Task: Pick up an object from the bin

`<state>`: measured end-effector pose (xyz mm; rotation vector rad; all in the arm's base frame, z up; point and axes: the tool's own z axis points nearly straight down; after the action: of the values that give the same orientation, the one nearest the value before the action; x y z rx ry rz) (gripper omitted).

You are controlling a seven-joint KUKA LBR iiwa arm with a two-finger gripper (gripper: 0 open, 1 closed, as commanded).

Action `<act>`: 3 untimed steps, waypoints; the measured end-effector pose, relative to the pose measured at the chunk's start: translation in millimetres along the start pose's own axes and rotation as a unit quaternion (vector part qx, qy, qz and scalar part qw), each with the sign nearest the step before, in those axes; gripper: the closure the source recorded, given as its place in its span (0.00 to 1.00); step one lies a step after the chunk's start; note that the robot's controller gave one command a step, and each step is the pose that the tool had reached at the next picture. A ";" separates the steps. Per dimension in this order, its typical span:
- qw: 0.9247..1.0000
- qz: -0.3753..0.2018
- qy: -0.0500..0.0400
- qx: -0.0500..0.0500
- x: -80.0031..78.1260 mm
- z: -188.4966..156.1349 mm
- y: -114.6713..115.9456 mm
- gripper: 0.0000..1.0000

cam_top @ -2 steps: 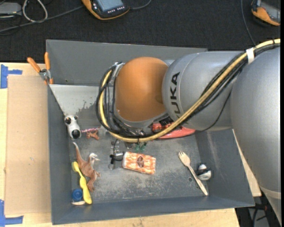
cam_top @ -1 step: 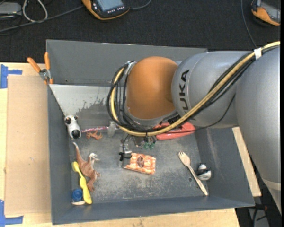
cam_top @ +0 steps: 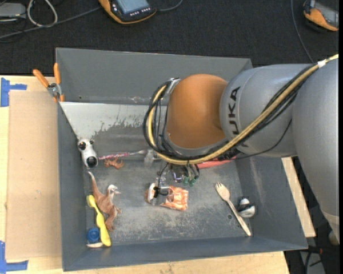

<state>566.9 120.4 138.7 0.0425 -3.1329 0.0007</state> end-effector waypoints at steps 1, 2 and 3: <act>0.995 -0.099 -0.003 0.000 -16.5 13.9 -26.4 0.00; 0.999 -0.045 -0.001 0.000 1.2 46.3 -69.0 0.00; 1.000 0.001 -0.003 -0.002 -2.6 67.5 -84.9 1.00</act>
Offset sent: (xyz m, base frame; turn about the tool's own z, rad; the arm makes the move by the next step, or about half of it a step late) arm -0.0097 -0.0952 -0.0643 -0.1493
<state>571.2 35.5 71.2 0.0408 -3.1396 -0.0043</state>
